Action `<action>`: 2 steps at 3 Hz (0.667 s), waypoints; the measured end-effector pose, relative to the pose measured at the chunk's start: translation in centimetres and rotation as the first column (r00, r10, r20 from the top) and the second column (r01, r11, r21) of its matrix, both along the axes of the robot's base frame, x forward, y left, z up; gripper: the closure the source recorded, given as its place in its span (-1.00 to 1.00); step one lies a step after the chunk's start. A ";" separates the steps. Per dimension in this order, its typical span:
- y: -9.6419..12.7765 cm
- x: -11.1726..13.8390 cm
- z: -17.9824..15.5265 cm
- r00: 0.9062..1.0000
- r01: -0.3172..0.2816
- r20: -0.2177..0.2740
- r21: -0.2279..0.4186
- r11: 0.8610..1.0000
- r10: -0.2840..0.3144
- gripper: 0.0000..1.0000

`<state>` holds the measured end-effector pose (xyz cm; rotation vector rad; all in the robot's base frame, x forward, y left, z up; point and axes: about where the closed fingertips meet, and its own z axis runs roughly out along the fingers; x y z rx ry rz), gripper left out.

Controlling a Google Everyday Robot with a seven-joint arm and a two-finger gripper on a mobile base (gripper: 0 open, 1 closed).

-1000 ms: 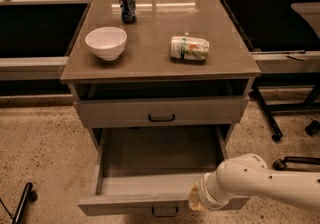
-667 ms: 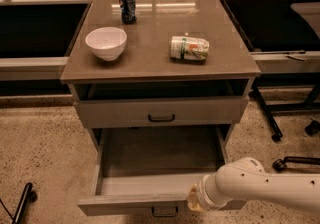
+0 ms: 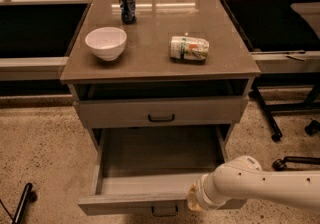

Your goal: Close middle drawer

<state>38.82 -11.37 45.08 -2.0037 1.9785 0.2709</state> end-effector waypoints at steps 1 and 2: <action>0.1 0.3 -0.1 1.000 0.000 0.000 -0.005 1.000 0.000 -0.31; 0.1 0.1 -0.1 1.000 0.000 0.000 -0.005 1.000 0.000 -0.76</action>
Offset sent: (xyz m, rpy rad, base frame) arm 0.0152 0.0053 -0.0220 -0.0324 -0.0148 -0.0156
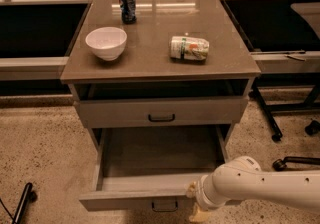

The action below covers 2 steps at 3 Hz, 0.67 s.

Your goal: Close middle drawer

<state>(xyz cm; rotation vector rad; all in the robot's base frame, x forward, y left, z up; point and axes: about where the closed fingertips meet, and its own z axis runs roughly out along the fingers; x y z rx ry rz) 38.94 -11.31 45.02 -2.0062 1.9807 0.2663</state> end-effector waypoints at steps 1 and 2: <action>0.0 -0.1 0.0 1.000 0.000 0.000 0.000 1.000 0.000 -1.00; 0.0 -0.1 0.0 1.000 0.000 0.000 0.000 1.000 0.000 -1.00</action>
Offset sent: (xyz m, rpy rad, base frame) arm -0.0005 -0.0002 0.0000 0.0000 0.0002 -0.0001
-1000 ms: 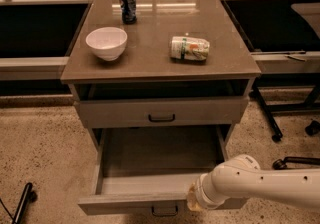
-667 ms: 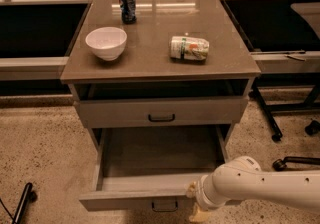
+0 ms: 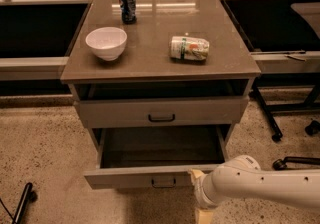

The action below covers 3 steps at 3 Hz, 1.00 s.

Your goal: Close middle drawer

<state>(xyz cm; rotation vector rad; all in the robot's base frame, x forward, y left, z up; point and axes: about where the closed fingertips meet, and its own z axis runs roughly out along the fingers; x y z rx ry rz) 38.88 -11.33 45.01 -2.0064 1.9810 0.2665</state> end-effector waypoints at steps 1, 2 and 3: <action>-0.2 1.6 -0.7 1.000 0.001 -0.022 -0.017 1.000 -0.001 -0.47; -0.5 3.6 -1.7 1.000 0.021 -0.007 -0.001 1.000 -0.021 0.00; -1.4 6.0 -3.1 0.998 0.062 0.030 -0.001 0.998 -0.062 0.46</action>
Offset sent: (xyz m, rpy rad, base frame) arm 0.0610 -0.0115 -0.0279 0.0181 -0.0162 -0.0474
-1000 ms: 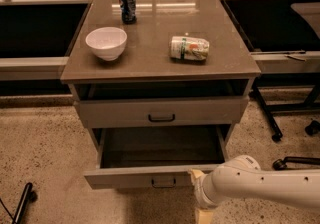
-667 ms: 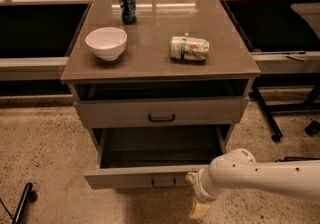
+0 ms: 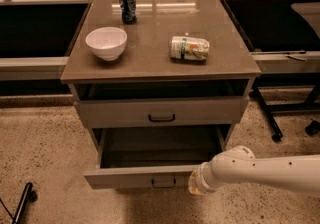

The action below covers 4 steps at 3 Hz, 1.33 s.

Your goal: Close middle drawer

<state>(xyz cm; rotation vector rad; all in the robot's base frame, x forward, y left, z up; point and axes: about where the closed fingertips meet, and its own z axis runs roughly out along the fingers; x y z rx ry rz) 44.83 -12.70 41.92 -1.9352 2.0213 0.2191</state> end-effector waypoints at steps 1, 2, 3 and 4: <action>-0.2 2.9 -0.5 0.997 0.025 0.069 -0.024 0.999 -0.023 1.00; 0.7 4.2 -0.7 0.995 0.007 0.102 -0.015 1.000 -0.006 -1.00; 0.7 4.2 -0.7 0.995 0.007 0.102 -0.015 1.000 -0.006 -1.00; 1.8 4.5 -0.9 0.994 -0.033 0.108 0.010 0.999 0.032 -1.00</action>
Offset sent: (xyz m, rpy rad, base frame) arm 0.0584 0.0168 -0.0096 -0.0064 -0.1472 0.0128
